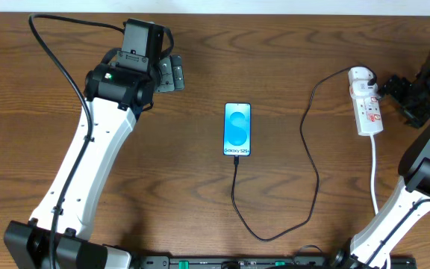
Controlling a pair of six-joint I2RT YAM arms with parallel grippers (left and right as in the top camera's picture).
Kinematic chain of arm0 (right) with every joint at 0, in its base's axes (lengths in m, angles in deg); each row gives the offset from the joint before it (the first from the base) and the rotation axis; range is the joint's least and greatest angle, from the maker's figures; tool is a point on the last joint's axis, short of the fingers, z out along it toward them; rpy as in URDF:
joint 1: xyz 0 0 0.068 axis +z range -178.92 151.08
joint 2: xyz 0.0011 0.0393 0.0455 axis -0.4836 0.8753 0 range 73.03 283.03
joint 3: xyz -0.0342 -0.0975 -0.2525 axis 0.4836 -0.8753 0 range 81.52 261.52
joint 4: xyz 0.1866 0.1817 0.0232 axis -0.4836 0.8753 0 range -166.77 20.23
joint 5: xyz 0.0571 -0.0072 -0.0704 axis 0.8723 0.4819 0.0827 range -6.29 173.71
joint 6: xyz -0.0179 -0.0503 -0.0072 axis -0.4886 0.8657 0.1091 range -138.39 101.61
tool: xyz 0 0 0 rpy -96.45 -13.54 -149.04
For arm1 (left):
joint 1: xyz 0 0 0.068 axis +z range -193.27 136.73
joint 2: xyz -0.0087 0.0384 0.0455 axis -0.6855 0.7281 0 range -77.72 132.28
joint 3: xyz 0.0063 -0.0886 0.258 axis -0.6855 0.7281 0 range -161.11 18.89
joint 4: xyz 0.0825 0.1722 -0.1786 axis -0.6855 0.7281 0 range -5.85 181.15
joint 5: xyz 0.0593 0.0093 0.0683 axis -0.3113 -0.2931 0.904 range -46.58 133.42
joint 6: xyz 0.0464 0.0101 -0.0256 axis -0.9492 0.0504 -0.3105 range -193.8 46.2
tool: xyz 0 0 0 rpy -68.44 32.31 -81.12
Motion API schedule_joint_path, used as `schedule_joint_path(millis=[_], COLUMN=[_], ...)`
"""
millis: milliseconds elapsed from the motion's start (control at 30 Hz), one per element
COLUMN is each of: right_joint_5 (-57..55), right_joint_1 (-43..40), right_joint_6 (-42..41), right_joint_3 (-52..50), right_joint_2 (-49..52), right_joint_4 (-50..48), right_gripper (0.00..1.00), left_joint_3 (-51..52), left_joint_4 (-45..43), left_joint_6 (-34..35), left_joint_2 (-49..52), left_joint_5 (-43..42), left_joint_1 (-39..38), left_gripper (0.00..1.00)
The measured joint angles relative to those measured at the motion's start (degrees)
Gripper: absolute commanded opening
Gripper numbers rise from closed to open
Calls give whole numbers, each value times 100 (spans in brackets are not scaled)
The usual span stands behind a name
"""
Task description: Plug charger to phone and switch on socket
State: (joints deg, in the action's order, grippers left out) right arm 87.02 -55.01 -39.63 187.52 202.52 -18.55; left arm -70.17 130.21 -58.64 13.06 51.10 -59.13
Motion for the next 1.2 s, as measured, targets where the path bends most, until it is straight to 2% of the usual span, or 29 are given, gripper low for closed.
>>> schedule_joint_path(millis=[1200], right_joint_5=[612], right_joint_1=[-136], right_joint_6=[-15], right_joint_3=[2], right_joint_2=[192], right_joint_4=[105], right_gripper=[99], left_joint_3=[0], left_joint_4=[0], left_joint_6=[2], left_joint_2=[0], left_joint_5=[2], left_joint_1=[0], left_gripper=[95])
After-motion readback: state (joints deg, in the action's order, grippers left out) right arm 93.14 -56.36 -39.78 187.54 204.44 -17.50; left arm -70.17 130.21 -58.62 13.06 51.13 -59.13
